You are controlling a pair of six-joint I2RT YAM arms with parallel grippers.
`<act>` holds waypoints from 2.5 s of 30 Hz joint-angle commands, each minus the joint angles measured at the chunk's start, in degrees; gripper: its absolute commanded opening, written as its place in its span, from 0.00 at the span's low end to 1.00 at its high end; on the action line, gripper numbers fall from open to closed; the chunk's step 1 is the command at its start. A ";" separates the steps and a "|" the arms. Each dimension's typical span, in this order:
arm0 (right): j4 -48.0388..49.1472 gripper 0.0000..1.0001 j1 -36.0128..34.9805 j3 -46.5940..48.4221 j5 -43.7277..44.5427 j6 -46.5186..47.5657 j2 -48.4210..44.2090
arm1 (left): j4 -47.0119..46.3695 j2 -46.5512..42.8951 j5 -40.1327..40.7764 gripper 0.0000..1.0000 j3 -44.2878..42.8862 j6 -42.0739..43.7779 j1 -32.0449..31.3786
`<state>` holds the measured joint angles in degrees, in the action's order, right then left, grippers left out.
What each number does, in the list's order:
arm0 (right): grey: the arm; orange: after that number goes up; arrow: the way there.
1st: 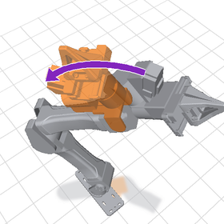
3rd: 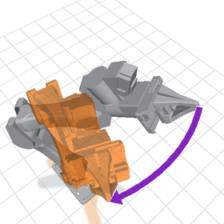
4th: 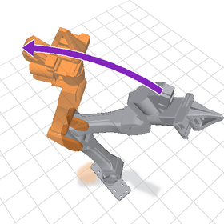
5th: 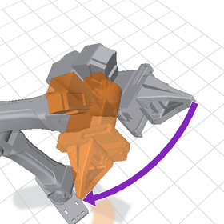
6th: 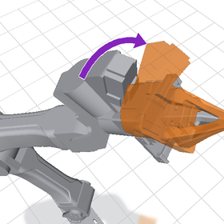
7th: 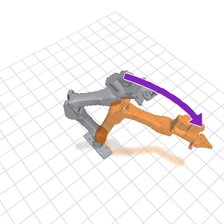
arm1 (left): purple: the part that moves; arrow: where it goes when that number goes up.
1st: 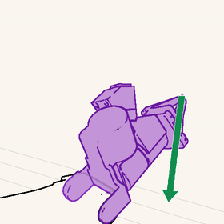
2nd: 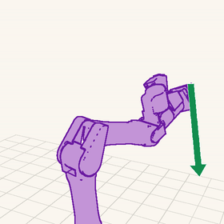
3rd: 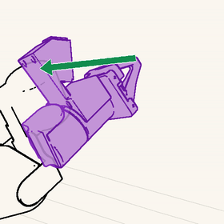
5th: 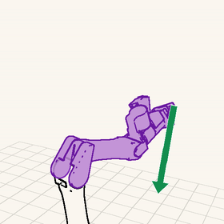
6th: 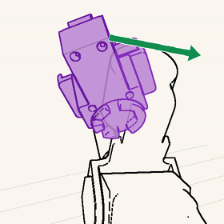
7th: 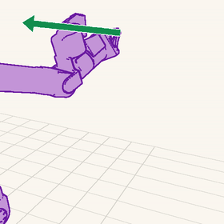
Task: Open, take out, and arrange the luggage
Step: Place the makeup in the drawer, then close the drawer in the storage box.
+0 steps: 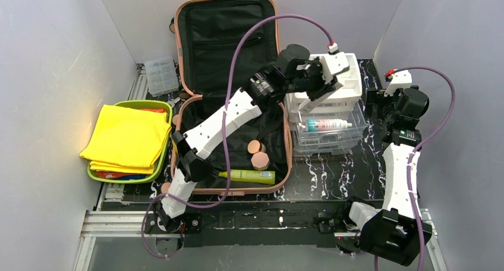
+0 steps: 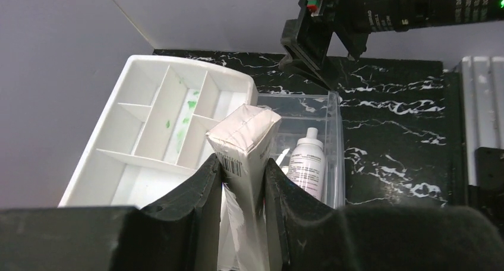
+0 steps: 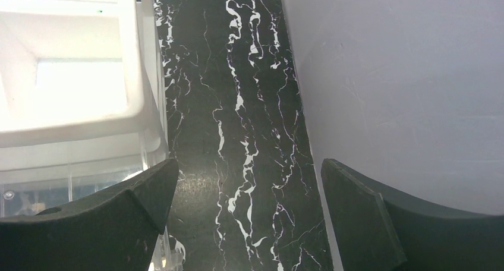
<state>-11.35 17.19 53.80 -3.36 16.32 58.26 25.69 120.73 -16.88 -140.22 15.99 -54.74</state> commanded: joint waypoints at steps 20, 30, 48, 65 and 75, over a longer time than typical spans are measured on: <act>2.57 1.00 0.30 0.25 -1.52 0.03 -0.50 | -7.75 7.99 9.69 0.11 3.20 27.78 -5.41; 2.31 1.00 0.30 0.35 -2.09 0.12 -0.52 | -7.61 8.90 10.67 0.61 2.59 25.26 -6.96; -15.32 1.00 -2.72 2.75 -41.68 25.48 -3.10 | -4.57 -6.81 24.65 0.98 6.67 9.77 -2.03; -43.22 1.00 -5.85 6.45 -50.01 67.36 -0.57 | -0.64 -2.31 12.48 0.98 8.59 -20.72 16.55; -42.00 1.00 -6.25 2.57 -46.71 68.56 -2.14 | -3.19 4.05 8.64 0.98 3.15 -34.06 19.24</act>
<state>-52.73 11.42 56.93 -50.41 82.85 57.56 24.91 126.34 -5.72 -133.12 -10.70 -36.84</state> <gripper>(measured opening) 1.000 0.982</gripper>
